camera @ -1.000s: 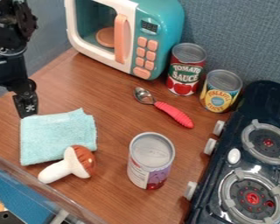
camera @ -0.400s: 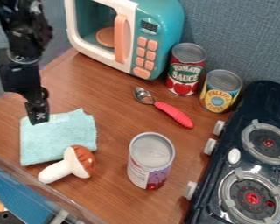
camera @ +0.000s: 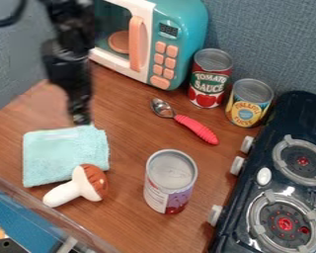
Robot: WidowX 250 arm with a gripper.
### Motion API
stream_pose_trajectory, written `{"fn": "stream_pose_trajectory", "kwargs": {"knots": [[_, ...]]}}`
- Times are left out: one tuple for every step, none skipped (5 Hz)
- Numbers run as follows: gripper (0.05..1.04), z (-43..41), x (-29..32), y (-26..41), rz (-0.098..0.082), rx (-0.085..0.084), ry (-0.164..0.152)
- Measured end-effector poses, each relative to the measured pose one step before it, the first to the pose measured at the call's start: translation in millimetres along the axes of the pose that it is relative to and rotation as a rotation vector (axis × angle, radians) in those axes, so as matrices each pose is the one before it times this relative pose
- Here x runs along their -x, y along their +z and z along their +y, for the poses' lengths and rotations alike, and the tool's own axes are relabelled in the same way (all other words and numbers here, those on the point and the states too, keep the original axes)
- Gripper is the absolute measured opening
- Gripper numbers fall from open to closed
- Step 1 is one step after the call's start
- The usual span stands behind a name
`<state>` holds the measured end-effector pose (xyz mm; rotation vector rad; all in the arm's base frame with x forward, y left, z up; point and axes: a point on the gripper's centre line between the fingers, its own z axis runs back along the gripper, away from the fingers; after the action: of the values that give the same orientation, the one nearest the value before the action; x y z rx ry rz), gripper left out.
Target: Takes the red spoon and moves it to the left bottom corner of the table
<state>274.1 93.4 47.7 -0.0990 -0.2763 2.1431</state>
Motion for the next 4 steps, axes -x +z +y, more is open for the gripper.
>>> {"fn": "stream_pose_trajectory", "kwargs": {"knots": [[1.001, -9.77, 45.34, -3.51, 0.0202, -0.0172, -0.1000], [1.000, -11.75, 41.47, -7.24, -0.0139, -0.0111, -0.0696], [1.000, -12.93, 29.53, -6.32, 0.0149, 0.0125, -0.0698], [1.000, -7.27, 27.22, -10.28, 0.0078, 0.0007, -0.0863]]}}
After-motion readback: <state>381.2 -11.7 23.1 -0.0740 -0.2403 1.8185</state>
